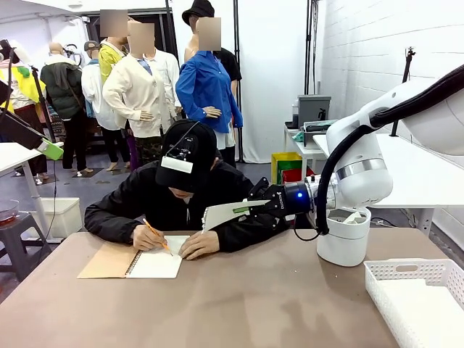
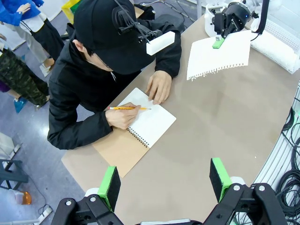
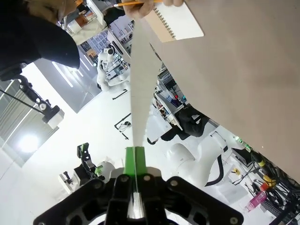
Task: Sort the paper based on its condition.
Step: If a person hands you a paper, place it in the Organizing basket , and if it's crumpled, put it in the Trash can.
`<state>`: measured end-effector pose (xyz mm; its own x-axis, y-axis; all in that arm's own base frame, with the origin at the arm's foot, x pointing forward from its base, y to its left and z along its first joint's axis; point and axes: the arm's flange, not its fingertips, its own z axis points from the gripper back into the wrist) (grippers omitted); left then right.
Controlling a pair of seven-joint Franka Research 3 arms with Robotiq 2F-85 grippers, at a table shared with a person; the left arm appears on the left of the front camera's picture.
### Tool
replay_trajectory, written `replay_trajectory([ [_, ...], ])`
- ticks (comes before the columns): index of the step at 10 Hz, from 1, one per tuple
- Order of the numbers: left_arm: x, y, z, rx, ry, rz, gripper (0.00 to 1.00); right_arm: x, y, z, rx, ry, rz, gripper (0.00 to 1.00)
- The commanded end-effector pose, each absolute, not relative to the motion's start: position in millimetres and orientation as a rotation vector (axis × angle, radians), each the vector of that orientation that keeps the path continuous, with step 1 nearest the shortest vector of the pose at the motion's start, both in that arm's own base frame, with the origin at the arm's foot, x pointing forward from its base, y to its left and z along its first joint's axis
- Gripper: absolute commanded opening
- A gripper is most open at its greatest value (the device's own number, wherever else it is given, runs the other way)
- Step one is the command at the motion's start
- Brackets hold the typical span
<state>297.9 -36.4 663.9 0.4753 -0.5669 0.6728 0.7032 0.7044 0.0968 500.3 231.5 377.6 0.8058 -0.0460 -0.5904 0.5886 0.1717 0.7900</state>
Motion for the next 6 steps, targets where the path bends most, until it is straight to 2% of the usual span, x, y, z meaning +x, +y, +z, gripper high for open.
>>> replay_trajectory([
  [1,298.3,-35.3,663.2,-0.203,-0.746,-0.779,1.0,497.2,236.6,378.2,1.36,0.471,-0.463,0.0],
  [6,298.3,-35.3,663.2,-0.203,-0.746,-0.779,1.0,498.9,233.9,380.2,1.333,0.489,-0.465,0.0],
])
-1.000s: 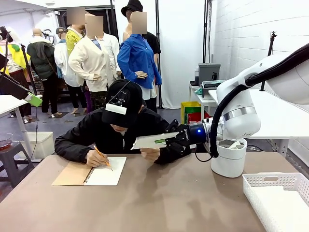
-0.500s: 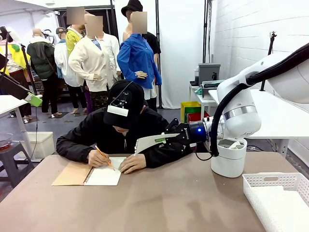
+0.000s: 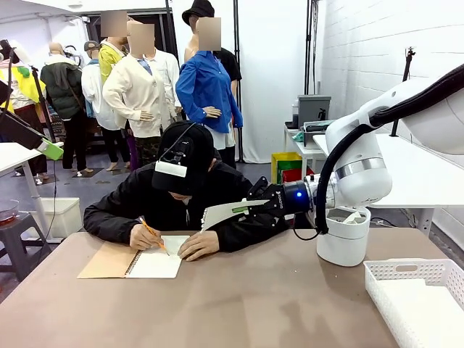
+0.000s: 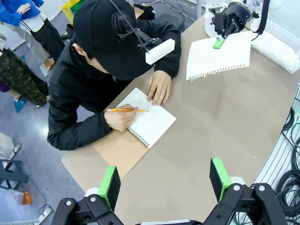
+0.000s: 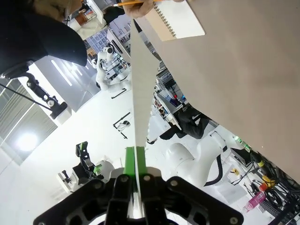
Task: Sort the paper based on its condition.
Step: If a person hands you a paper, place it in the Organizing basket , and if it's crumpled, put it in the Trash can.
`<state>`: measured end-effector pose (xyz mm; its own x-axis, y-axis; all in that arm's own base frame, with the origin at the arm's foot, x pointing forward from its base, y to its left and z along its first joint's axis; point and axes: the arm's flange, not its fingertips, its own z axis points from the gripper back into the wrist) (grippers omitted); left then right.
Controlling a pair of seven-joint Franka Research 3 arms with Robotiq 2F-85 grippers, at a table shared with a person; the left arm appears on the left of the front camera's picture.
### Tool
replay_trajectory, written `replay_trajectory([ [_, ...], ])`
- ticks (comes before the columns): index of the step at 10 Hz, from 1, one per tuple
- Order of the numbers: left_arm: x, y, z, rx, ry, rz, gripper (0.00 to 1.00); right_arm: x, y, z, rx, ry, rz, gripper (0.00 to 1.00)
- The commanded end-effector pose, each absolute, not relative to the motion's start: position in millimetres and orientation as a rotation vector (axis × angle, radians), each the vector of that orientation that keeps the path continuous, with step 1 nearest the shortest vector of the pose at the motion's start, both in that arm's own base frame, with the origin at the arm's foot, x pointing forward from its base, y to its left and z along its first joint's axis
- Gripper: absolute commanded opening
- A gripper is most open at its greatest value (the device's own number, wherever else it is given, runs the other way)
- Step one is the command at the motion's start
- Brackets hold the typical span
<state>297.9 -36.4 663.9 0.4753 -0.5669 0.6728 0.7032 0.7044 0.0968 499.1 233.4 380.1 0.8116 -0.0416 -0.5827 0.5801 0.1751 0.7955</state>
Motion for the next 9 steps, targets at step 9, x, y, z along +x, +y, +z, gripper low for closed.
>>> replay_trajectory([
  [9,298.3,-35.3,663.2,-0.203,-0.746,-0.779,1.0,431.1,218.5,553.3,1.01,0.228,0.302,0.0],
])
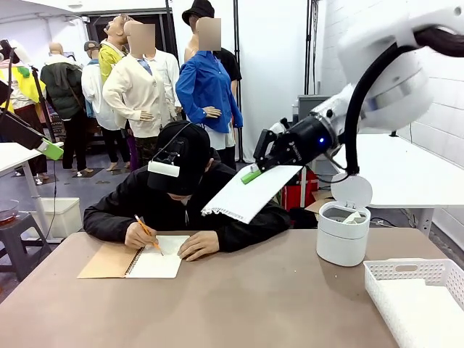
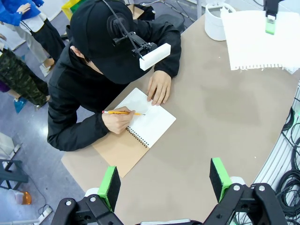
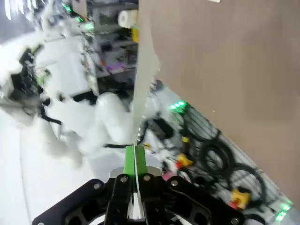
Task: Sort the paper based on its condition.
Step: If a person hands you a paper, place it in the Organizing basket , and if it's crumpled, put it in the Trash can.
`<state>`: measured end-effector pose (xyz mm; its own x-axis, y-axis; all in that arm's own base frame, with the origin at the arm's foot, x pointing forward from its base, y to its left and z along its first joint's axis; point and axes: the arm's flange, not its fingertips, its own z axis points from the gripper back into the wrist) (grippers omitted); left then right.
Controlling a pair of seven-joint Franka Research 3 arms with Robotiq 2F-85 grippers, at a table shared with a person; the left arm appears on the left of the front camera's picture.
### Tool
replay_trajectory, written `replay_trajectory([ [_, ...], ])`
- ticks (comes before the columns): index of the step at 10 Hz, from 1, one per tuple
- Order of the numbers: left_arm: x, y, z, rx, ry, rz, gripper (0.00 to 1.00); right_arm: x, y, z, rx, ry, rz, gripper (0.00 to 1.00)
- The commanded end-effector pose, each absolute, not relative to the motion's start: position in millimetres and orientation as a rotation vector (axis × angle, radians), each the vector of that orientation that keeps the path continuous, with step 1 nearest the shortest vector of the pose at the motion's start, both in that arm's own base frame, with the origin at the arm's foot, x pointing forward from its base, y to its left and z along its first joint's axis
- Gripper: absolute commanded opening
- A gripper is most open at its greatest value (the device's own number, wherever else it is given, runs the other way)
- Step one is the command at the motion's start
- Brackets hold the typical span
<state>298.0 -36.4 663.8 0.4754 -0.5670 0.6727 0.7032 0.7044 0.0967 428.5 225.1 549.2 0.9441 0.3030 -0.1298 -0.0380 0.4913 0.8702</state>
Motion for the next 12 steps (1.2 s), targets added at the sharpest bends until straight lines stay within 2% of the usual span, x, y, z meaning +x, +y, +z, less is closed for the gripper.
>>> replay_trajectory([
  [1,298.3,-35.3,663.2,-0.203,-0.746,-0.779,1.0,426.5,214.2,565.0,0.99,0.195,0.358,0.0],
  [3,298.3,-35.3,663.2,-0.203,-0.746,-0.779,1.0,416.1,201.8,583.9,0.902,0.06,0.435,0.0],
  [5,298.3,-35.3,663.2,-0.203,-0.746,-0.779,1.0,395.5,180.9,595.4,0.728,0.003,0.505,0.0],
  [8,298.3,-35.3,663.2,-0.203,-0.746,-0.779,1.0,369.6,141.6,598.9,0.523,-0.012,0.445,0.0],
  [9,298.3,-35.3,663.2,-0.203,-0.746,-0.779,1.0,366.0,127.8,591.5,0.519,-0.119,0.434,0.0],
  [12,298.3,-35.3,663.2,-0.203,-0.746,-0.779,1.0,346.8,82.4,557.8,0.404,-0.207,0.268,0.0],
])
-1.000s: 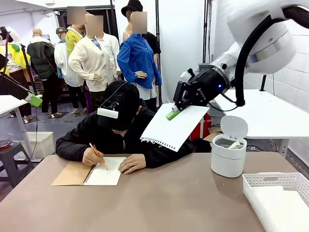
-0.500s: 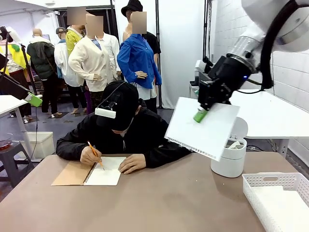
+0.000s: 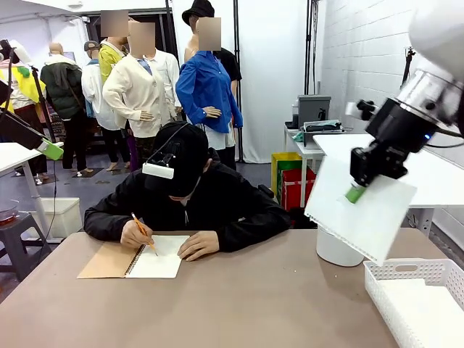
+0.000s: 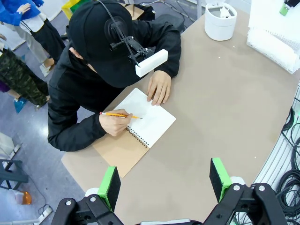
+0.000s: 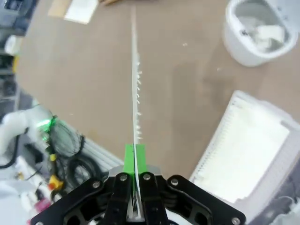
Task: Sort the paper based on its condition.
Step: If a person hands you a paper, place it in the Organizing basket , and if it's crumpled, put it in the Trash can.
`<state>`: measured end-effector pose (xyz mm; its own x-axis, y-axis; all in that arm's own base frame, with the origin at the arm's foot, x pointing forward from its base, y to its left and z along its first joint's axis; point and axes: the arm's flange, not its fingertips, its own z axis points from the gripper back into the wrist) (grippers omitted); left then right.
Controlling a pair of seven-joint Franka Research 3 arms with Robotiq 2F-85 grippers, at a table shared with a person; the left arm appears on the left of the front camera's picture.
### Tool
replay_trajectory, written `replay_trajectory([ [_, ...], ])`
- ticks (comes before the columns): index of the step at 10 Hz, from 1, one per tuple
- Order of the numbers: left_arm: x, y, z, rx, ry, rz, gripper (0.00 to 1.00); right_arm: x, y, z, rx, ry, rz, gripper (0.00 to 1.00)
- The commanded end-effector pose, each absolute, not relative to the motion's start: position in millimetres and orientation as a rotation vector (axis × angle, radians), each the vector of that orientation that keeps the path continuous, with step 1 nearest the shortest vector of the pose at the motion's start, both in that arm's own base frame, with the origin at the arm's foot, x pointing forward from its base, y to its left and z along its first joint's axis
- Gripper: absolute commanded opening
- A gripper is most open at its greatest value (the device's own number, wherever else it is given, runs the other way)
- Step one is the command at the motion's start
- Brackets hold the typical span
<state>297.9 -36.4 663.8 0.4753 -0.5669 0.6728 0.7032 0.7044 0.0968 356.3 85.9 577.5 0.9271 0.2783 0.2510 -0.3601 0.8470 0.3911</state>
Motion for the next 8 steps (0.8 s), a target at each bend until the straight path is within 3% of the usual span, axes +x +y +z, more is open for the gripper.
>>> replay_trajectory([
  [1,298.3,-35.3,663.2,-0.203,-0.746,-0.779,1.0,341.4,72.9,548.2,0.373,-0.224,0.225,0.0],
  [3,298.3,-35.3,663.2,-0.203,-0.746,-0.779,1.0,341.5,50.1,534.1,0.391,-0.18,0.139,0.0],
  [4,298.3,-35.3,663.2,-0.203,-0.746,-0.779,1.0,344.2,51.3,529.2,0.492,-0.168,0.078,0.0],
  [5,298.3,-35.3,663.2,-0.203,-0.746,-0.779,1.0,342.9,52.2,536.8,0.392,-0.203,0.197,0.0],
  [8,298.3,-35.3,663.2,-0.203,-0.746,-0.779,1.0,342.9,52.2,536.8,0.392,-0.203,0.197,0.0],
])
